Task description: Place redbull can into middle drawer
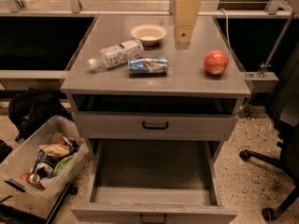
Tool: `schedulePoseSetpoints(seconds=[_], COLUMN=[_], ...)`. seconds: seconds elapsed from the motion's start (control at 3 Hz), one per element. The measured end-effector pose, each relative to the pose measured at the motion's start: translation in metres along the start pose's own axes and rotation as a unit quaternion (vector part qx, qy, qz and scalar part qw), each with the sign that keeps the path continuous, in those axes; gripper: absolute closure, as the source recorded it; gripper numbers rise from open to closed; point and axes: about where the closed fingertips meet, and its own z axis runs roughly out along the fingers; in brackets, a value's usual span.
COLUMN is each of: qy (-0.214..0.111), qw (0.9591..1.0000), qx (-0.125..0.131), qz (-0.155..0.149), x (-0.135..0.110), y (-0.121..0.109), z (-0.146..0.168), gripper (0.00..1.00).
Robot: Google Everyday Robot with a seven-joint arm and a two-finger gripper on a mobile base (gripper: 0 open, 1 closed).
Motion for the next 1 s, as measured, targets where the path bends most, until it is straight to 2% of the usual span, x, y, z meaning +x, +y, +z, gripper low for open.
schedulePoseSetpoints(seconds=[0.33,0.67,1.0], qy=[0.0,-0.043,-0.095], qw=[1.0,0.999,0.9946], qx=[0.0,-0.016,-0.041], qz=[0.0,-0.001,-0.002], x=[0.0,0.001,0.003], y=[0.0,-0.006,-0.011], z=[0.0,0.023,0.053], gripper=[0.0,0.0,0.0])
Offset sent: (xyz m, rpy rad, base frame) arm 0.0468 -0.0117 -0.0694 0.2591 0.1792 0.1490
